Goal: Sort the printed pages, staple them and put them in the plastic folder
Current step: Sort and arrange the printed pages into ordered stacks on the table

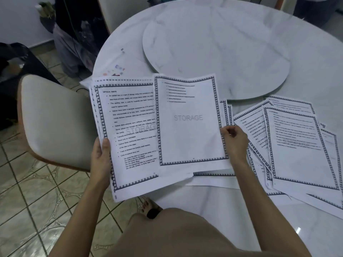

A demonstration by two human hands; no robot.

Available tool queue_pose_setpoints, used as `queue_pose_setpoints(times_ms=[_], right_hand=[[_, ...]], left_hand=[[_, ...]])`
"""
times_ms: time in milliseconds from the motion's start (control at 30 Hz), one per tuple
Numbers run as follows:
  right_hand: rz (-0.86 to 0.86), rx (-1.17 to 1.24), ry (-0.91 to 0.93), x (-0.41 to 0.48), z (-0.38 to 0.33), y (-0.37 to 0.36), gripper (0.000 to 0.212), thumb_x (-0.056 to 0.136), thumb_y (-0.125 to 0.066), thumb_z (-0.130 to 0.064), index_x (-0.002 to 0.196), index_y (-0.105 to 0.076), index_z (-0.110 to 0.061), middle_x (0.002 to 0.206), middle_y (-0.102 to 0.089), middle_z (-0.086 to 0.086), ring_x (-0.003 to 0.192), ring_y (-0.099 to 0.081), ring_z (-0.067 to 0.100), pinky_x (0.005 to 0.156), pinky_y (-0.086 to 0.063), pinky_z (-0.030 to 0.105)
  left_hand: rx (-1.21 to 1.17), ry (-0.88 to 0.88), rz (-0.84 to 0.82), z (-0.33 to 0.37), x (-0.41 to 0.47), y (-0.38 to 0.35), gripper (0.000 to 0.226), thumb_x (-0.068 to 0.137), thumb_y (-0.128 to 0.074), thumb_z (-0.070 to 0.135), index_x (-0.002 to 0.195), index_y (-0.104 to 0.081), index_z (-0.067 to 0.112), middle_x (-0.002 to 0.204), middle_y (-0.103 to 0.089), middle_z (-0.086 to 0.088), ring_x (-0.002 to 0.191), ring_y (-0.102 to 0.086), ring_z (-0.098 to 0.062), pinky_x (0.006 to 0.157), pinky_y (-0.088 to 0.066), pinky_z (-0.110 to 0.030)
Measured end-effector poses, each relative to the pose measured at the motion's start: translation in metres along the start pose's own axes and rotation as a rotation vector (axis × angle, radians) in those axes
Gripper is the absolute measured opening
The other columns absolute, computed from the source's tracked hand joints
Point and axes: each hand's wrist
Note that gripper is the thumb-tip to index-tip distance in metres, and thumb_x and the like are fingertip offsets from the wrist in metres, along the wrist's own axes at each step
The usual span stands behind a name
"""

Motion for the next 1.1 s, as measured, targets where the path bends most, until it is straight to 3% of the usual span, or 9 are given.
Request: queue_pose_setpoints(times_ms=[67, 200, 267, 400, 533, 633, 833, 933, 1100], right_hand=[[0.025, -0.050, -0.023, 0.004, 0.009, 0.006, 0.007, 0.083, -0.062, -0.008, 0.089, -0.065, -0.005, 0.081, -0.061, 0.005, 0.079, -0.054, 0.017, 0.078, -0.043, 0.024], [0.029, -0.101, -0.017, 0.002, 0.025, 0.012, 0.008, 0.083, -0.060, -0.003, 0.089, -0.065, -0.001, 0.079, -0.060, 0.007, 0.077, -0.054, 0.018, 0.062, -0.037, 0.015], [0.021, -0.118, -0.012, 0.000, 0.032, 0.014, 0.009, 0.083, -0.060, -0.001, 0.089, -0.065, 0.000, 0.080, -0.061, 0.009, 0.077, -0.054, 0.018, 0.062, -0.034, 0.013], [0.012, -0.138, -0.006, -0.001, 0.040, 0.015, 0.010, 0.082, -0.062, -0.002, 0.091, -0.066, 0.002, 0.085, -0.066, 0.015, 0.078, -0.056, 0.019, 0.074, -0.039, 0.019], [0.013, -0.127, -0.013, -0.003, 0.038, 0.017, 0.012, 0.083, -0.061, -0.001, 0.093, -0.066, 0.002, 0.086, -0.065, 0.012, 0.080, -0.056, 0.018, 0.079, -0.041, 0.024], [0.020, -0.132, -0.008, -0.004, 0.036, 0.019, 0.012, 0.084, -0.060, -0.002, 0.094, -0.066, 0.002, 0.087, -0.064, 0.010, 0.081, -0.055, 0.017, 0.076, -0.038, 0.017], [0.078, -0.159, 0.049, -0.005, 0.037, 0.022, 0.017, 0.085, -0.057, 0.000, 0.100, -0.066, 0.001, 0.098, -0.066, 0.019, 0.085, -0.060, 0.025, 0.069, -0.033, 0.004], [0.123, -0.148, 0.137, -0.007, 0.029, 0.020, 0.022, 0.088, -0.055, -0.002, 0.108, -0.063, -0.001, 0.107, -0.058, 0.019, 0.084, -0.053, 0.018, 0.066, -0.033, -0.002], [-0.065, -0.069, 0.183, -0.012, 0.002, 0.009, 0.018, 0.088, -0.057, -0.011, 0.104, -0.066, -0.009, 0.101, -0.065, 0.007, 0.082, -0.056, 0.010, 0.069, -0.040, 0.002]], left_hand=[[0.003, -0.004, 0.025, 0.002, 0.000, 0.006, 0.019, 0.097, -0.035, 0.035, 0.106, -0.052, 0.037, 0.091, -0.069, 0.020, 0.082, -0.065, 0.003, 0.066, -0.055, -0.014], [-0.008, -0.013, 0.091, 0.010, 0.002, 0.021, 0.026, 0.099, -0.033, 0.033, 0.117, -0.049, 0.025, 0.102, -0.062, 0.011, 0.082, -0.065, 0.003, 0.066, -0.055, -0.014], [-0.001, -0.018, 0.122, 0.012, 0.006, 0.029, 0.032, 0.099, -0.033, 0.034, 0.123, -0.048, 0.020, 0.106, -0.061, 0.009, 0.088, -0.063, -0.001, 0.070, -0.057, -0.018], [0.011, -0.022, 0.191, 0.018, 0.009, 0.041, 0.021, 0.099, -0.032, 0.038, 0.109, -0.051, 0.034, 0.103, -0.060, 0.013, 0.089, -0.061, 0.001, 0.070, -0.056, -0.019], [0.011, -0.011, 0.245, 0.024, 0.011, 0.046, 0.024, 0.098, -0.032, 0.043, 0.112, -0.049, 0.035, 0.103, -0.060, 0.017, 0.090, -0.060, 0.002, 0.069, -0.055, -0.021], [-0.002, 0.014, 0.290, 0.027, 0.012, 0.049, 0.025, 0.097, -0.032, 0.045, 0.113, -0.049, 0.037, 0.105, -0.059, 0.019, 0.095, -0.058, 0.000, 0.073, -0.052, -0.021], [-0.006, 0.058, 0.298, 0.029, 0.012, 0.044, 0.033, 0.099, -0.027, 0.045, 0.121, -0.047, 0.033, 0.106, -0.059, 0.013, 0.102, -0.058, -0.012, 0.086, -0.047, -0.030], [-0.025, 0.063, 0.256, 0.030, 0.010, 0.036, 0.041, 0.098, -0.028, 0.046, 0.131, -0.044, 0.028, 0.115, -0.058, 0.005, 0.110, -0.056, -0.018, 0.093, -0.044, -0.036], [-0.052, 0.075, 0.164, 0.032, 0.007, 0.014, 0.040, 0.099, -0.028, 0.041, 0.130, -0.043, 0.022, 0.106, -0.061, 0.007, 0.095, -0.060, -0.010, 0.082, -0.051, -0.028]])
Point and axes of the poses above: each hand's wrist, its own x-axis towards the middle knuckle, its own y-axis out of the back of the hand, z = x × y
